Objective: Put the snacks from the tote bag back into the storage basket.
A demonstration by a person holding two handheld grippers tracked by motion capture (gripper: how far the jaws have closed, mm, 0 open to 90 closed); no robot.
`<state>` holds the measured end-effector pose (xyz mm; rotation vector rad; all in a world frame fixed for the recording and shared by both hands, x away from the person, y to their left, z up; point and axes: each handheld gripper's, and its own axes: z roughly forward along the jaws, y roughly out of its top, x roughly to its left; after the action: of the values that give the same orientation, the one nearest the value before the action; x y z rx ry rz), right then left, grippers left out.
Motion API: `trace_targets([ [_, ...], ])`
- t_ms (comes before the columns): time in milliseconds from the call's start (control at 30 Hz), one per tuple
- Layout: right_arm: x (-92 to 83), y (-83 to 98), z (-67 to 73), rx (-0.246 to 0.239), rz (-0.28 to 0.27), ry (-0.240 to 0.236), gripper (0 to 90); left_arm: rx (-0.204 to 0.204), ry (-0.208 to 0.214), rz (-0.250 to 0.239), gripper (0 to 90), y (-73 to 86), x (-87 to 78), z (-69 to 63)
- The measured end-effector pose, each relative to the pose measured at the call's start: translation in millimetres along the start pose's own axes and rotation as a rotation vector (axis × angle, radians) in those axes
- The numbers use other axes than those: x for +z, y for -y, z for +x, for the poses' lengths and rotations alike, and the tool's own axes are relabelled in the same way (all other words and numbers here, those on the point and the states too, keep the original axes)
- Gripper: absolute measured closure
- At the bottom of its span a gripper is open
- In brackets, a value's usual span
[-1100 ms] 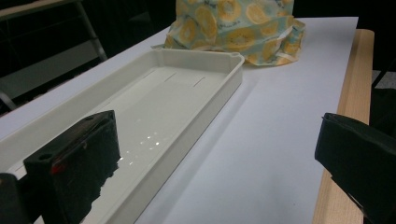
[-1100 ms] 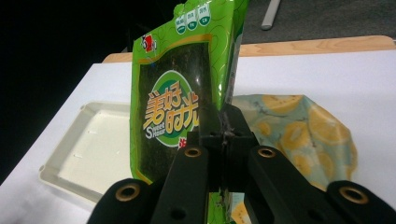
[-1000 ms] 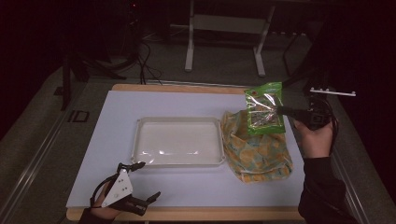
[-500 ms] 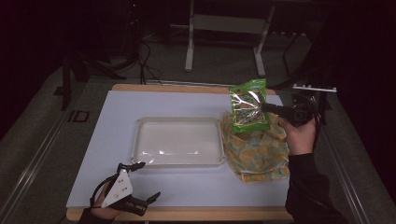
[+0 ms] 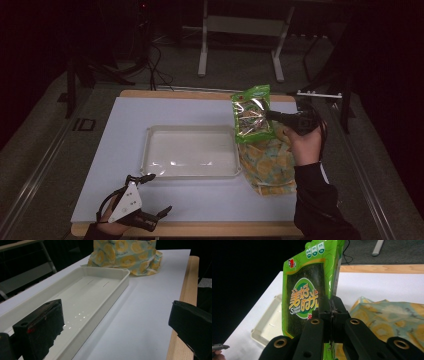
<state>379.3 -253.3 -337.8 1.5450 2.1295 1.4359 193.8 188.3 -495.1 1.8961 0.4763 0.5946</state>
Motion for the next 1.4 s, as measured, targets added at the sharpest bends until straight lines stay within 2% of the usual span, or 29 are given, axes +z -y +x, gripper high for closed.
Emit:
trace_targets([
  [367,18.6,3.9,17.9,-0.015,0.008,-0.029,88.9,0.0,0.0,-0.005,0.5,-0.5,-0.4,-0.3],
  [800,39.7,10.0,34.5,-0.001,0.01,-0.077,88.9,0.002,0.001,-0.006,0.5,-0.7,-0.1,-0.9],
  [1067,52.8,13.6,45.1,-0.007,0.013,-0.089,88.9,0.002,0.003,-0.007,0.5,-0.7,-0.2,-0.9],
  [1400,64.0,17.0,53.0,0.014,0.002,-0.117,88.9,0.002,0.004,-0.007,0.5,-0.7,0.0,-1.0],
])
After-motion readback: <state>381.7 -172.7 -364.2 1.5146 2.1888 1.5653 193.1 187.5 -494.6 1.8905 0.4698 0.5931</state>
